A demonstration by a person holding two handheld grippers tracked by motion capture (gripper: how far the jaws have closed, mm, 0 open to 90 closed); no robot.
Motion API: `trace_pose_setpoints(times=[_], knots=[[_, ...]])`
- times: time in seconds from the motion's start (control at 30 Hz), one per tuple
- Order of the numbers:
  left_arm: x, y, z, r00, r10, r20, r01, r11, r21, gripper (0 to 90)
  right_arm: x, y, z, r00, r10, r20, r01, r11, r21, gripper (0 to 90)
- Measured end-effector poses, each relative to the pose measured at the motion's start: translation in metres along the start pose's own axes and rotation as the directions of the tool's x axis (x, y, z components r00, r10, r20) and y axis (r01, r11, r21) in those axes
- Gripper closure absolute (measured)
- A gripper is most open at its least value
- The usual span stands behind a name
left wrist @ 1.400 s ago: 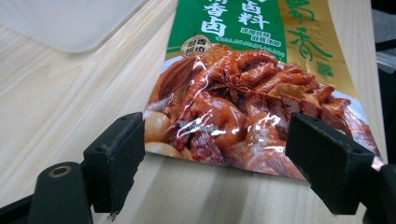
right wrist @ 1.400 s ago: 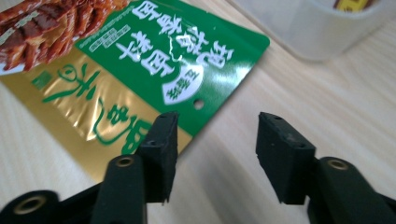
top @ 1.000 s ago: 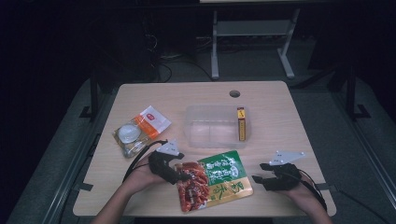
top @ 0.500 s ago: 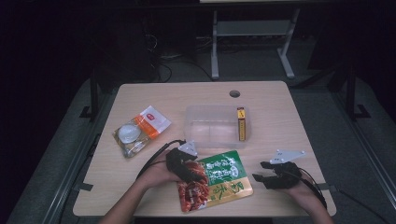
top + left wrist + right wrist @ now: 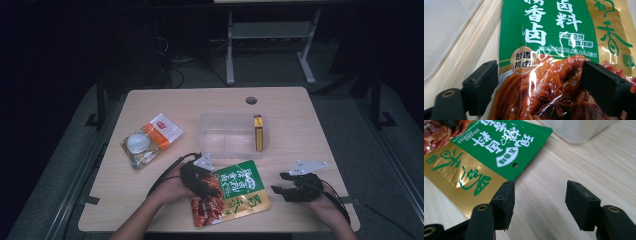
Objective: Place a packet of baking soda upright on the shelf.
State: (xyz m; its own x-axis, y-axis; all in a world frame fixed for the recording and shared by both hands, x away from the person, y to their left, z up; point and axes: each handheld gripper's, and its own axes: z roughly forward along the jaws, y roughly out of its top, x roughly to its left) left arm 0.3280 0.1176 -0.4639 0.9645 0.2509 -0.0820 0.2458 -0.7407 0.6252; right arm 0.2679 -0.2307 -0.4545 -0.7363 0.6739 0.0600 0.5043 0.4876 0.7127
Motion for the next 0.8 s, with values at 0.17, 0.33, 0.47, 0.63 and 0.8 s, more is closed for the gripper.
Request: trace_pose_setpoints(times=[0.17, 0.33, 0.47, 0.63, 0.8], knots=[[-0.0022, 0.0017, -0.0022, 1.0, 0.007, 0.0, -0.007, 1.0, 0.006, 31.4, 0.0003, -0.0001, -0.0002, 1.0, 0.002, 0.005, -0.002, 1.0, 0.0, 40.4], [-0.0052, 0.0035, -0.0029, 0.9995, 0.029, 0.008, -0.029, 0.9995, 0.007, 51.0, 0.0002, 0.0004, 0.0001, 0.9999, 0.005, 0.015, -0.005, 1.0, 0.002, 40.3], [-0.005, 0.0037, -0.0033, 0.9995, 0.027, 0.015, -0.027, 0.9996, 0.005, 65.8, -0.0005, 0.0004, -0.0006, 0.9997, 0.015, 0.02, -0.015, 1.0, 0.003, 40.2], [-0.0033, 0.003, -0.0038, 0.9995, 0.014, 0.029, -0.014, 0.9999, 0.004, 81.6, -0.0022, -0.0003, -0.0017, 0.9992, 0.03, 0.026, -0.03, 1.0, 0.002, 39.8], [-0.0036, 0.0034, -0.0044, 0.9995, -0.001, 0.032, 0.001, 1.0, -0.001, 87.2, -0.0026, -0.0004, -0.0022, 0.999, 0.036, 0.028, -0.036, 0.999, 0.002, 39.0]])
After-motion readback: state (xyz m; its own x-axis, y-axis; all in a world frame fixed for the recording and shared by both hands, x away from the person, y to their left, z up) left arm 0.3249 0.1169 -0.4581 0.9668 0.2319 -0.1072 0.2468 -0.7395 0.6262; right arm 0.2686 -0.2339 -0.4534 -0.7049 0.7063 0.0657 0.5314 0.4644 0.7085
